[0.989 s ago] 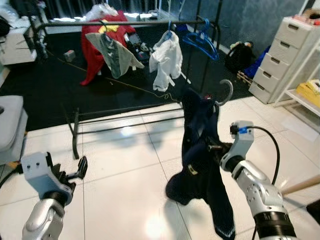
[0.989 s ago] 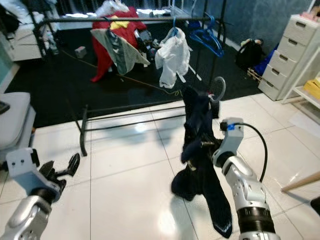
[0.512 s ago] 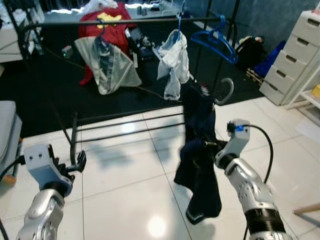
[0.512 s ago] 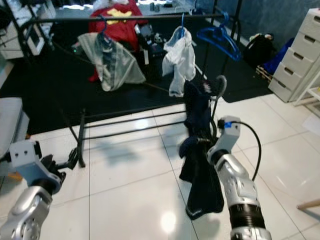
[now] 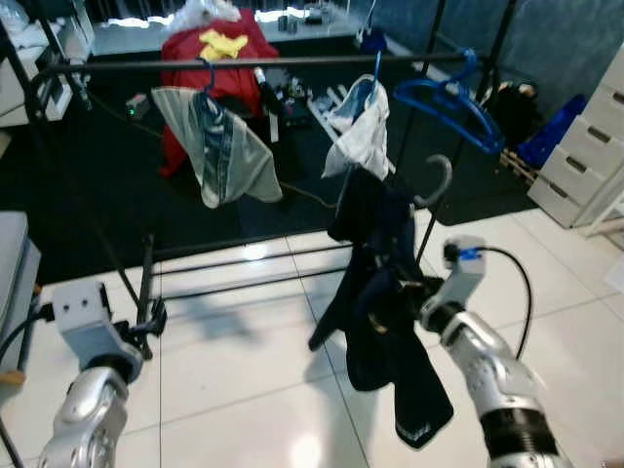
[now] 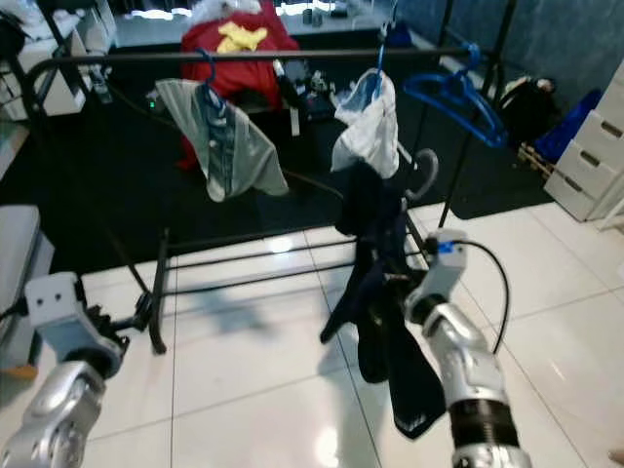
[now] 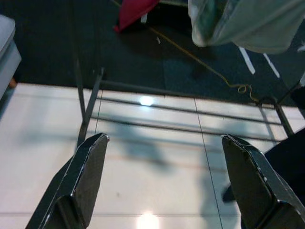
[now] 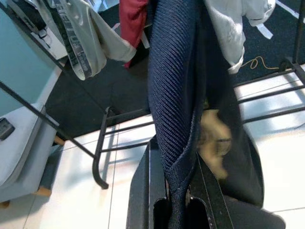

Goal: Hang hanger

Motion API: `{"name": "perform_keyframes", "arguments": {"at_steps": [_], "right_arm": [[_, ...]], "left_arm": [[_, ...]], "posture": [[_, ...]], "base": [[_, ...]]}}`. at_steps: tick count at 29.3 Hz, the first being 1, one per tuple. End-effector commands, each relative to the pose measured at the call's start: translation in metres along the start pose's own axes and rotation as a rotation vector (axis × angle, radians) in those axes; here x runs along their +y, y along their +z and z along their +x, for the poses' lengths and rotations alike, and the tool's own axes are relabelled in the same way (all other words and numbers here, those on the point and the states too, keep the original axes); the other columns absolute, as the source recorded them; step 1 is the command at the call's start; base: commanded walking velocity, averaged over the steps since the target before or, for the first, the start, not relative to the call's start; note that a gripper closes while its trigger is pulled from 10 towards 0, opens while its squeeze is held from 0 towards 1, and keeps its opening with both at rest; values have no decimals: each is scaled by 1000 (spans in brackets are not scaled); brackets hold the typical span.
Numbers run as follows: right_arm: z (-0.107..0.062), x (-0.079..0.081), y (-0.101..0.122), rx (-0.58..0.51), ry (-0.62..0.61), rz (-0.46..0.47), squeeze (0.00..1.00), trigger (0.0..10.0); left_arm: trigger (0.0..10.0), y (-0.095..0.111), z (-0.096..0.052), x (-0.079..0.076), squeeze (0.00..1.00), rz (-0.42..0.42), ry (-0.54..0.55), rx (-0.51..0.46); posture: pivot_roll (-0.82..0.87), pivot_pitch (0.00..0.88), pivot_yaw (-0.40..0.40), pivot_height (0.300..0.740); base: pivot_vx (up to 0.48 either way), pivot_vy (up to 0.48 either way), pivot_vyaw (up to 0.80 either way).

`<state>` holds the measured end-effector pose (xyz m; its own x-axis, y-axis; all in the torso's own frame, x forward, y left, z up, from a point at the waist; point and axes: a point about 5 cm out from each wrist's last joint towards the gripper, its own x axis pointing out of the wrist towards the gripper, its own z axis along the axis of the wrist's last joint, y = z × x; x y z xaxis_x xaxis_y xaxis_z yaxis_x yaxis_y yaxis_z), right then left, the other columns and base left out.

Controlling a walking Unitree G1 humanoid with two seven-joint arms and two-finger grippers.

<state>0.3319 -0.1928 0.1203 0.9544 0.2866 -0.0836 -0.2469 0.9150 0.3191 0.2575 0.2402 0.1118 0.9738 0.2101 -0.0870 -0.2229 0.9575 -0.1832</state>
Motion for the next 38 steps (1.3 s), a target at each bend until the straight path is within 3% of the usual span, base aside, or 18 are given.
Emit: {"name": "perform_keyframes", "arguments": {"at_steps": [1,13,19,29,32,34,35,38], "right_arm": [[-2,-2,6,-42,-2,-5,0,10000],[-2,-3,6,-52,5,12,0,10000],[3,5,13,-46,70,-127,0,10000],[8,6,38,-76,71,-185,0,10000],[12,16,49,-47,131,-267,0,10000],[12,16,49,-47,131,-267,0,10000],[13,26,52,-32,186,-319,0,10000],[15,33,56,-21,213,-358,0,10000]], "left_arm": [[10000,-5,0,1,0,10,6,23],[10000,-6,1,2,0,19,16,30],[10000,-7,4,1,0,8,26,31],[10000,-8,6,1,0,3,20,34],[10000,-7,6,-1,0,3,19,31],[10000,-7,6,-1,0,3,19,31],[10000,-7,6,-1,0,3,19,30],[10000,-8,6,-2,0,-10,11,34]], "posture": [[-112,100,2,740],[-110,95,-1,740],[-103,90,-6,740],[-112,87,-5,740],[-114,85,-8,740],[-114,85,-8,740],[-114,86,-8,740],[-113,84,-11,740]], "base": [[472,0,0],[472,0,0],[471,0,0],[471,0,0],[472,0,0],[472,0,0],[472,0,0],[355,0,0]]}}
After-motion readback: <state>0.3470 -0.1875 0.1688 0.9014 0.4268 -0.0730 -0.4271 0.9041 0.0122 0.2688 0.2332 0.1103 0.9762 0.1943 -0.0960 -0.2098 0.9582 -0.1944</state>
